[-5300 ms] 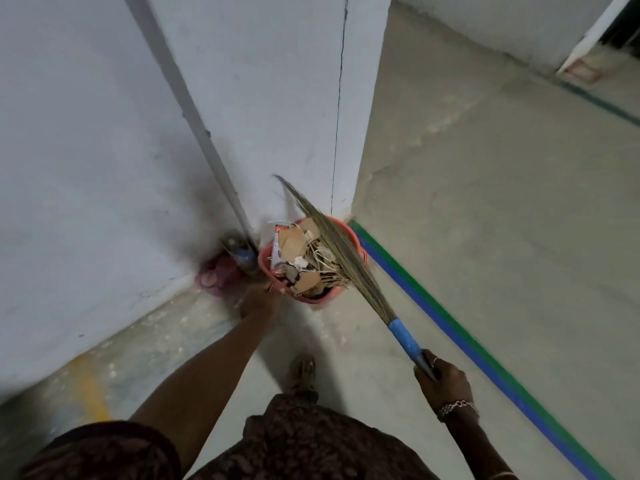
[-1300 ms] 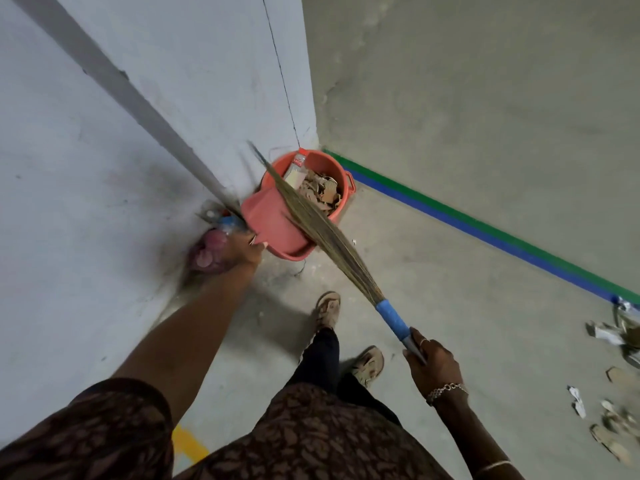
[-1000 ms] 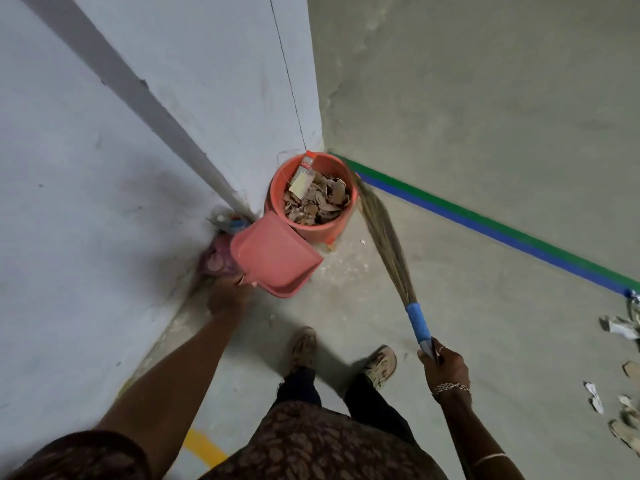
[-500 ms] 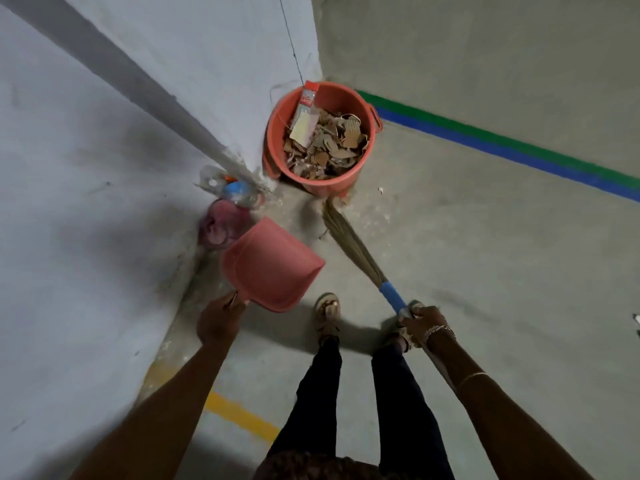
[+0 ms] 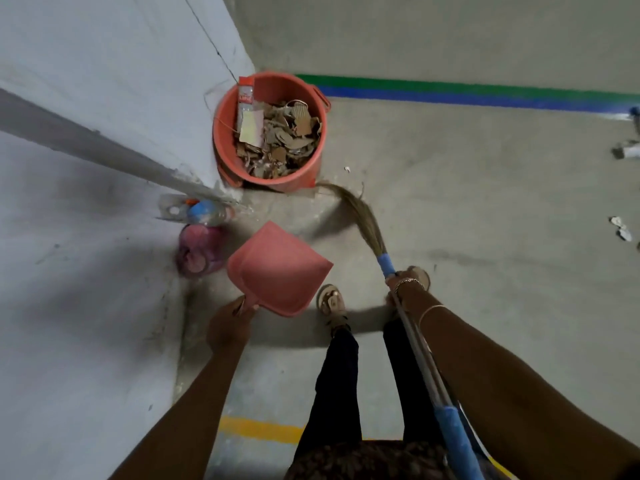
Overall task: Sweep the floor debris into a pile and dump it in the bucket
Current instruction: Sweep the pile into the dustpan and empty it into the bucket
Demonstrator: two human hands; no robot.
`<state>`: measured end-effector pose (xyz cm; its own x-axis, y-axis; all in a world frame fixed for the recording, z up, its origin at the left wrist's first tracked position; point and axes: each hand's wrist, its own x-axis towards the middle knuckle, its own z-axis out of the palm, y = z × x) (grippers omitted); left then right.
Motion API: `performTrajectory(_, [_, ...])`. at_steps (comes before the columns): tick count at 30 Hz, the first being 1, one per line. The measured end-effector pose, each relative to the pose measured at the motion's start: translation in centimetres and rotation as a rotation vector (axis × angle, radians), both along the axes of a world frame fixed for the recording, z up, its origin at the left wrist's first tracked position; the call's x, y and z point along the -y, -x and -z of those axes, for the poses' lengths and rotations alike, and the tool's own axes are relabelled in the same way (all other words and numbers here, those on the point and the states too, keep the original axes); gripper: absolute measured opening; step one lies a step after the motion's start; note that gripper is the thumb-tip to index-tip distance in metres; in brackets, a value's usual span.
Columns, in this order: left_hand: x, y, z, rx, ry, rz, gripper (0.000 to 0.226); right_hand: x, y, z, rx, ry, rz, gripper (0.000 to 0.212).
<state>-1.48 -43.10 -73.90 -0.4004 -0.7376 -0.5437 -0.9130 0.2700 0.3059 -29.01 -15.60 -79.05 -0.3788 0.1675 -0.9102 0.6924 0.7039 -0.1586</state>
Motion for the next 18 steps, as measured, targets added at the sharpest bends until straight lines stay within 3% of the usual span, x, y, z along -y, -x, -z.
performTrajectory(4, [-0.5,2.6,-0.4,-0.013,-0.012,0.014,0.051,-2.8,1.5,0.1,-0.152,-0.034,0.24,0.017])
performTrajectory(7, [-0.4,3.9,-0.3,-0.071,0.011,0.027,0.052,-6.3,3.0,3.7,-0.193,-0.058,0.329,0.03])
performTrajectory(10, [0.0,4.8,0.0,-0.089,0.04,0.039,0.056,-4.6,3.7,-3.2,-0.256,-0.038,0.354,0.027])
performTrajectory(13, [0.6,5.2,0.4,-0.076,0.019,0.019,0.058,-3.2,3.5,-6.1,-0.263,0.075,0.362,0.016])
performTrajectory(18, [1.0,6.1,-0.8,-0.067,0.019,0.04,0.044,0.3,3.2,-5.9,-0.153,0.324,0.392,0.032])
